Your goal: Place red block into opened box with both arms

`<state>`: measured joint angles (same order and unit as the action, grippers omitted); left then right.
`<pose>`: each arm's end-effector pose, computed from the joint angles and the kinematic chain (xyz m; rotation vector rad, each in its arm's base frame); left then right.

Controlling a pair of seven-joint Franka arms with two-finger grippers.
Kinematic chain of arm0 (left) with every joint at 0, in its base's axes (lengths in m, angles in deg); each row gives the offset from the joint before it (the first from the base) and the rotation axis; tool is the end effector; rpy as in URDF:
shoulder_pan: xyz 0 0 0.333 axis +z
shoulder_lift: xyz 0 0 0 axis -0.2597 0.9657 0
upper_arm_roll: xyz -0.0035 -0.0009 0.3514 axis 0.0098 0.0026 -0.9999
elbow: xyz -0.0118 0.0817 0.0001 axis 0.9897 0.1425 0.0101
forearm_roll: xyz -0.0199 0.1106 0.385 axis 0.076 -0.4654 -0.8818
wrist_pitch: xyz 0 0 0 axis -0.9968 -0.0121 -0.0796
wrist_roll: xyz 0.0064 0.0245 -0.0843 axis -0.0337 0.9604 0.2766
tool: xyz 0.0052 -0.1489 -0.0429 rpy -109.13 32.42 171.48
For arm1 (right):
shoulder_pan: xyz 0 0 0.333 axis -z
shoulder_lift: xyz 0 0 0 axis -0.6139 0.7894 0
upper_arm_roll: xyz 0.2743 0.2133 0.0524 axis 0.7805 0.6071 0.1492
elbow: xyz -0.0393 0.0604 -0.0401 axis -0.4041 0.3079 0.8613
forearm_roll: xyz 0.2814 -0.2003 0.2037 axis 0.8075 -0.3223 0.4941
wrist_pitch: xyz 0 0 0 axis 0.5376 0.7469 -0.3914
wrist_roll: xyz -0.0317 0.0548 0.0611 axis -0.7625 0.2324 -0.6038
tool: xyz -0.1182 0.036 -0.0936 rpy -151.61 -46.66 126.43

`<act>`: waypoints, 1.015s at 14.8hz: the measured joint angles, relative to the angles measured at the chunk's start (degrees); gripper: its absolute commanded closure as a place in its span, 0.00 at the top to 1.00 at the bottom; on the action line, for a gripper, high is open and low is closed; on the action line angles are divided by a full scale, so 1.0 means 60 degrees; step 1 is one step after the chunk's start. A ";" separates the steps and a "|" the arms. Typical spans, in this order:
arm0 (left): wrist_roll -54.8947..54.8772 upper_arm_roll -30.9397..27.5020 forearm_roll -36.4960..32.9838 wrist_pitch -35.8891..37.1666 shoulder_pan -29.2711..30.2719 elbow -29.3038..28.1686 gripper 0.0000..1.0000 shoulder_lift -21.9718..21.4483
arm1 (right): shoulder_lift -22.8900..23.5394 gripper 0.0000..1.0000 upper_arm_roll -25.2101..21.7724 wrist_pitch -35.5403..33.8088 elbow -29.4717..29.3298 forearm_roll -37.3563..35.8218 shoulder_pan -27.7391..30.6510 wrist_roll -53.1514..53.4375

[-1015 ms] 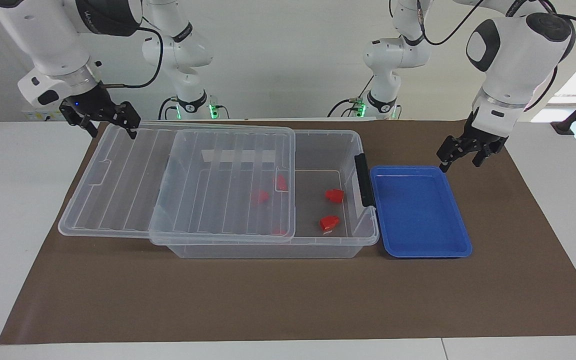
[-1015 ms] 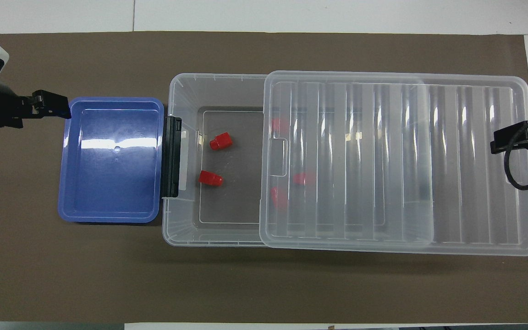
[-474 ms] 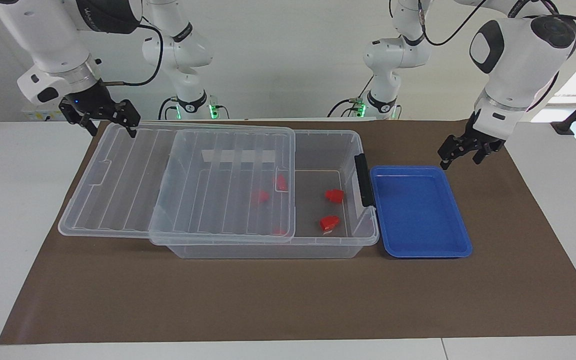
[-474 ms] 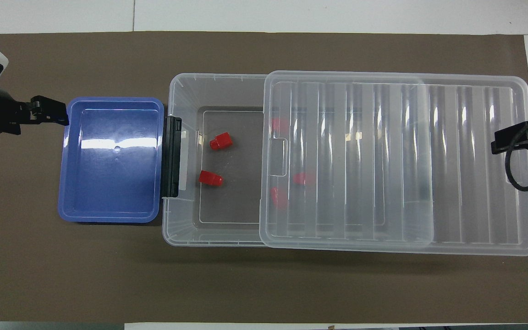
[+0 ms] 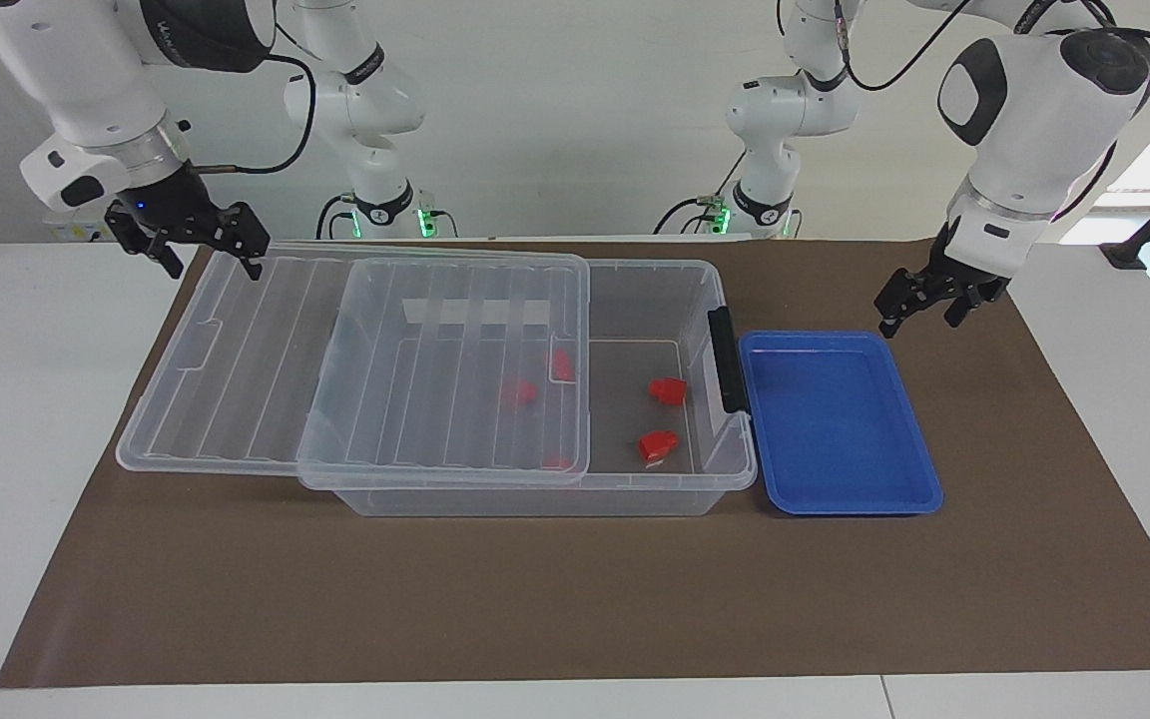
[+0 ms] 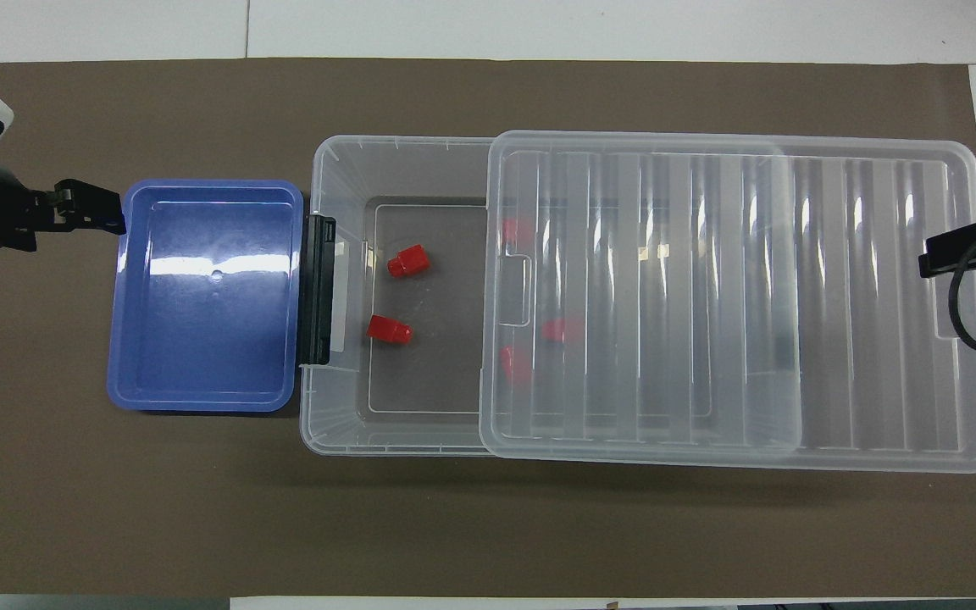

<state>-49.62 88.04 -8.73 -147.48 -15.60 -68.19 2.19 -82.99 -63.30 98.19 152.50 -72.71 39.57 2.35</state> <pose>0.5870 -0.0547 0.5595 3.1295 0.1570 0.0922 0.5483 -0.0471 0.6012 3.1156 -0.0409 -0.0522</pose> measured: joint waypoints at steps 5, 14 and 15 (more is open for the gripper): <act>0.0000 0.0000 0.0000 0.0000 0.0005 0.0002 1.00 -0.0033 | -0.0061 0.00 -0.0036 0.1039 0.0742 0.0004 0.1057 -0.1988; -0.0898 0.0042 0.0000 0.0005 0.0015 0.0004 1.00 -0.0101 | 0.0060 0.00 -0.0799 0.3009 0.2378 -0.0018 0.1598 -0.2199; -0.1069 0.0038 0.0000 0.0007 0.0020 0.0004 1.00 -0.0101 | 0.0225 0.00 -0.0817 0.3216 0.2411 -0.0018 0.1658 -0.2200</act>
<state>-56.04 88.27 -8.73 -147.44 -15.48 -68.17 1.58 -81.64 -68.21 117.48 166.97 -72.82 49.51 -10.85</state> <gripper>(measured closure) 0.000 0.991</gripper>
